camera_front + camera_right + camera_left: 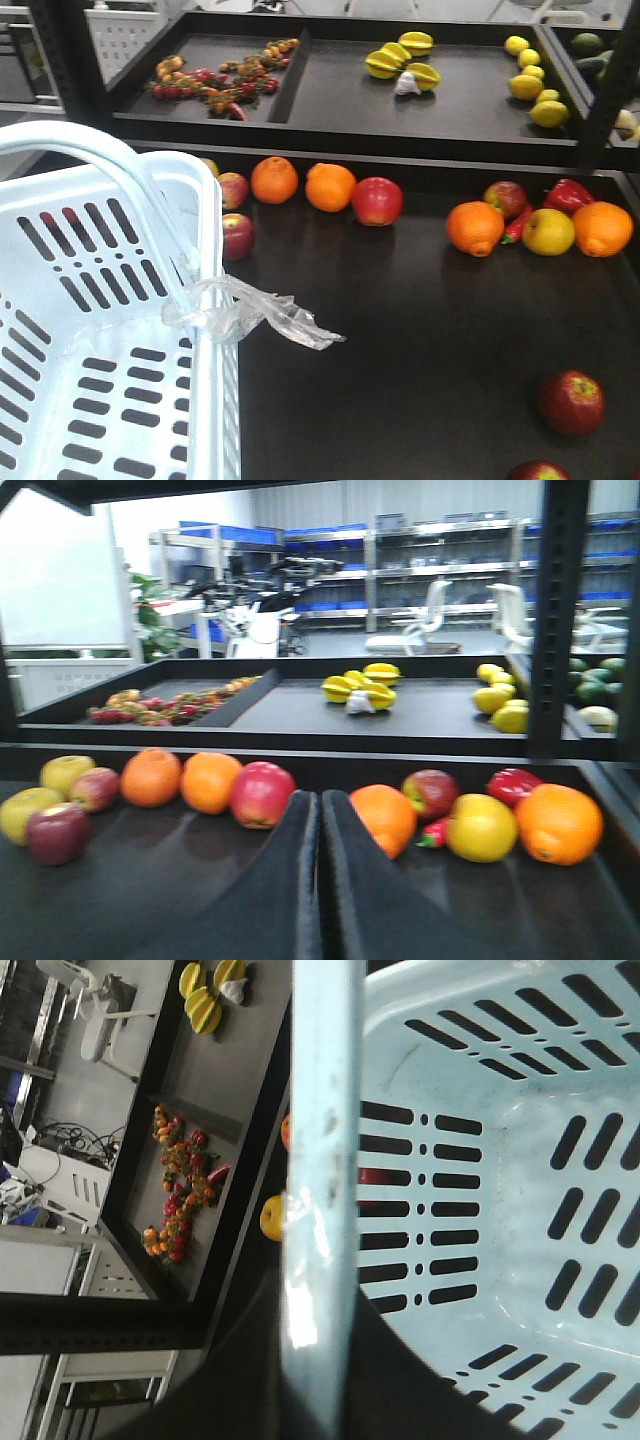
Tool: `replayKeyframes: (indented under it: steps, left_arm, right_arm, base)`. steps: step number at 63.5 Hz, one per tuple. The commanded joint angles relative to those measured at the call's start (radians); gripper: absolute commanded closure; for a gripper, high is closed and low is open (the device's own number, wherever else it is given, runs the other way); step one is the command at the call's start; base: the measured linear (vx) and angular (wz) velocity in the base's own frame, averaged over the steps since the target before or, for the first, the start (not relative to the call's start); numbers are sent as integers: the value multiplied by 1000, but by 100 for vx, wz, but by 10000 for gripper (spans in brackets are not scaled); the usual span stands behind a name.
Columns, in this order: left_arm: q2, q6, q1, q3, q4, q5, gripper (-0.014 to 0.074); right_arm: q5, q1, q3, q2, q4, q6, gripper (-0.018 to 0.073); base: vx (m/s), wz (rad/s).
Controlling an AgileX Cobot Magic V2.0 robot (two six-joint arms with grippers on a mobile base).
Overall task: Pick three apples into basket with both arms
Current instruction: 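Drive the base to the apple table with the basket held aloft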
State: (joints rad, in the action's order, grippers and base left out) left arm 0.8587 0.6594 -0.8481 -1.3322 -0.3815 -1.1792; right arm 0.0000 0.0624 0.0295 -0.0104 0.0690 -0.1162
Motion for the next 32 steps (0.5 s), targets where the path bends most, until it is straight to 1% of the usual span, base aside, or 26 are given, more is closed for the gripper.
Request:
replayKeyframes:
  steps: [1,32]
  left_arm:
    - [-1,-16,-1,-27,-19,84,603]
    - [-1,-16,-1,-27,-19,84,603]
  right_arm:
    - [-72,-2,13,-10,5,1,568]
    - [-73,-2,13,-10,5,1,568]
  base:
    - [8,-33]
    - [7,-29]
